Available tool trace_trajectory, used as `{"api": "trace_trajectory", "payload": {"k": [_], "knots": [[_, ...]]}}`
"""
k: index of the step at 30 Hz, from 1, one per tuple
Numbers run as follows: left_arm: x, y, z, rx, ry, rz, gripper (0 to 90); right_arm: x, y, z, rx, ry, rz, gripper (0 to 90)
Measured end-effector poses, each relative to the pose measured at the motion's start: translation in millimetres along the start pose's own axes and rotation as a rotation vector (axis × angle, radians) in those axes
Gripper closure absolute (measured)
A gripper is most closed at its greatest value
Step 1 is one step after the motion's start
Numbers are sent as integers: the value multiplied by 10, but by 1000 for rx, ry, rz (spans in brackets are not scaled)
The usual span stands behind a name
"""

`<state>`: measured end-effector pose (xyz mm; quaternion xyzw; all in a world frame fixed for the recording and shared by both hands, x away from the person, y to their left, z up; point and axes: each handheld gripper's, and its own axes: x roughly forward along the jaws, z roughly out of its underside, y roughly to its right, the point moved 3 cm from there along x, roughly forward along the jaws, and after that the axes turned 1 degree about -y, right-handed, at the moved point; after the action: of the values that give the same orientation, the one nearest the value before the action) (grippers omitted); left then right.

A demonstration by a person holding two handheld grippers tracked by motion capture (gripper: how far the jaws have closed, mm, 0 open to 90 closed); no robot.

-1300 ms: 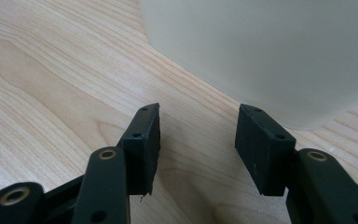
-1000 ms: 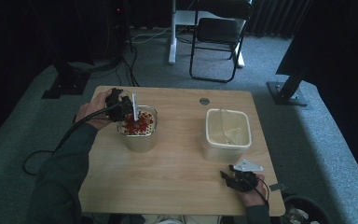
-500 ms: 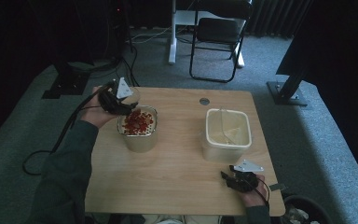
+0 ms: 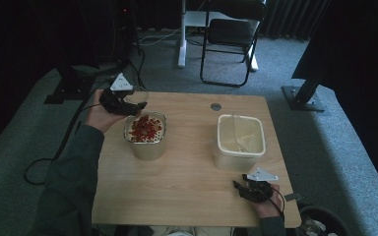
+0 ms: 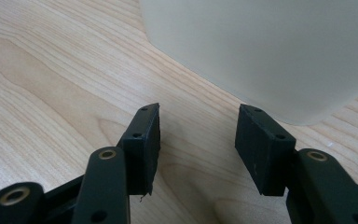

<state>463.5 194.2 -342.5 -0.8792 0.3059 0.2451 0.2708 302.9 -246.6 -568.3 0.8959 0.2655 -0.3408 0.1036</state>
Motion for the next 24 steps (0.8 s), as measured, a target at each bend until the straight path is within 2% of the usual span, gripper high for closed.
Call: {"api": "trace_trajectory", "payload": {"k": [1,2,3,4,5,6,7,9,10,11,13,16,17,20,24], "knots": [[13,28,4,52,-35,-49,328,1,3,0,1,0,-1,496],[31,70,8,124,-75,-107,328,1,3,0,2,0,-1,496],[63,134,17,217,-121,-179,328,1,2,0,1,0,-1,496],[84,191,27,305,-165,-223,328,0,0,0,1,0,0,496],[109,247,37,366,-191,-252,328,1,2,0,0,0,0,496],[123,290,45,458,-243,-303,328,1,3,0,0,0,0,496],[154,334,57,529,-273,-343,328,0,0,-1,1,0,0,496],[221,399,81,648,-328,-392,328,0,-3,0,1,0,2,496],[252,423,92,694,-357,-406,328,0,-3,0,0,0,2,496],[281,446,104,725,-377,-417,328,0,-3,0,0,0,2,496],[327,476,123,812,-422,-446,329,0,-3,0,0,0,2,496],[360,511,135,892,-459,-464,331,0,-2,0,2,0,1,497],[365,522,144,900,-466,-473,331,0,-2,-1,2,0,1,497],[377,540,156,973,-499,-507,333,0,-3,0,0,0,1,497],[382,551,166,1030,-527,-534,335,-1,-4,0,-3,0,2,497]]}}
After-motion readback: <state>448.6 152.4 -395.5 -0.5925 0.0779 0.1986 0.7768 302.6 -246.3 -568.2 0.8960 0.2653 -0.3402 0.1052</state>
